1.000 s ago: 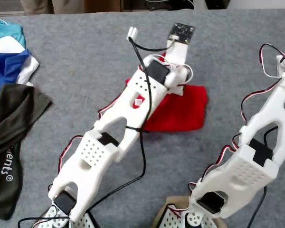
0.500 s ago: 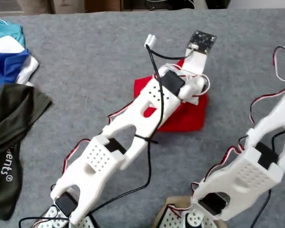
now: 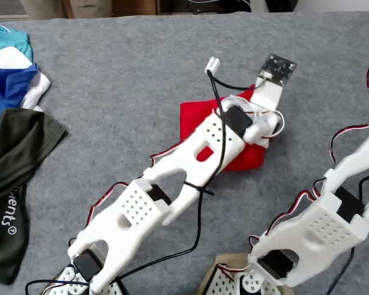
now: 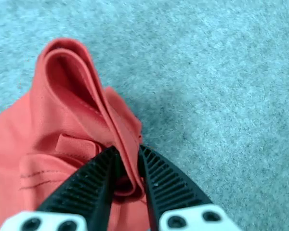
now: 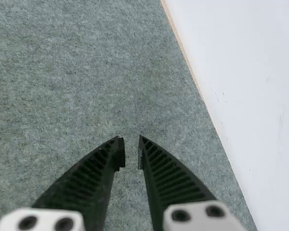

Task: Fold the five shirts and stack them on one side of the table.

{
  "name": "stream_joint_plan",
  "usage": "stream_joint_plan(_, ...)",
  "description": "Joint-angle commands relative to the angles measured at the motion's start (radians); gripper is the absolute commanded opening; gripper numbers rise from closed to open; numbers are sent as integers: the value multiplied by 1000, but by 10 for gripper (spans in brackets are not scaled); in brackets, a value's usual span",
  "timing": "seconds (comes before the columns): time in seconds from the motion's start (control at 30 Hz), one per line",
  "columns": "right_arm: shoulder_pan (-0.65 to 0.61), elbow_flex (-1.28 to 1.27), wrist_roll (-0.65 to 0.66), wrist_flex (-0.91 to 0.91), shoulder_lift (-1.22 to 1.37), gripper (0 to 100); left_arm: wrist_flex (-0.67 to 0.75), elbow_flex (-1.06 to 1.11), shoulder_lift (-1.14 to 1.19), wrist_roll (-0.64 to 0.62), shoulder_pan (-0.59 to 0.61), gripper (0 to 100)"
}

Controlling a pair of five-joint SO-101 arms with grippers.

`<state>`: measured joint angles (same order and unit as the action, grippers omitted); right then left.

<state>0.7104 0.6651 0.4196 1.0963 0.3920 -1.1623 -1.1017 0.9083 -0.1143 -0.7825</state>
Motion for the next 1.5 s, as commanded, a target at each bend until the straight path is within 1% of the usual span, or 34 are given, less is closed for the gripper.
stream_joint_plan(0.0, 15, 53, -8, -18, -8, 76, 21, -17, -12, -8, -12, 21)
stream_joint_plan(0.1, 12, 53, -8, -18, -7, 76, 15, -17, -8, -8, -12, 27)
stream_joint_plan(0.13, 12, 53, -8, -18, -7, 76, 14, -15, -8, -8, -12, 47)
stream_joint_plan(0.23, 8, 53, -8, -18, -7, 76, 9, -12, -10, -11, -11, 147)
stream_joint_plan(0.33, 7, 51, -8, -17, -5, 76, -29, -17, -19, -78, -5, 230)
stream_joint_plan(0.43, 4, 50, 0, -12, -5, 76, -72, -41, -19, -130, 8, 272)
stream_joint_plan(0.5, -8, 47, 2, -11, -5, 76, -114, -107, -19, -132, 35, 271)
stream_joint_plan(0.63, -51, 48, 26, 28, -5, 76, -180, -255, -19, -133, 144, 271)
stream_joint_plan(0.7, -85, 48, 54, 54, -5, 76, -219, -298, -19, -133, 203, 270)
stream_joint_plan(0.77, -124, 48, 63, 81, -5, 76, -253, -324, -10, -133, 250, 247)
stream_joint_plan(0.9, -225, 48, 63, 146, -5, 75, -244, -241, 10, -129, 299, 164)
stream_joint_plan(0.97, -294, 48, 64, 189, -5, 74, -216, -184, 35, -129, 305, 131)
stream_joint_plan(1.17, -516, 41, 100, 336, -4, 74, -213, -114, 107, -129, 330, 50)
stream_joint_plan(1.33, -633, 4, 103, 367, 10, 73, -209, -115, 147, -129, 382, 36)
stream_joint_plan(1.47, -710, -70, 140, 373, 50, 73, -212, -107, 168, -129, 420, 36)
